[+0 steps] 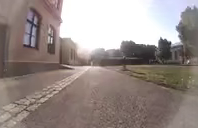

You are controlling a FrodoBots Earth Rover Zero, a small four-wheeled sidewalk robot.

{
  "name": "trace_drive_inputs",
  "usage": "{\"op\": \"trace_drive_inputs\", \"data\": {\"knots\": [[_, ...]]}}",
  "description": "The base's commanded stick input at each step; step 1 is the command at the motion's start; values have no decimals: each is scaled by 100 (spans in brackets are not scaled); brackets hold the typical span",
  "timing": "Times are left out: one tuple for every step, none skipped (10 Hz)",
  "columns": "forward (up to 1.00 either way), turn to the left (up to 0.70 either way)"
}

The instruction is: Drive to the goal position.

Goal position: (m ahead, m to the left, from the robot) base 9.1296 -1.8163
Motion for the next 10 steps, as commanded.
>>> {"op": "trace_drive_inputs", "data": {"knots": [[44,2],[44,2],[44,2],[44,2],[44,2],[44,2],[44,2],[44,2],[44,2],[44,2]]}}
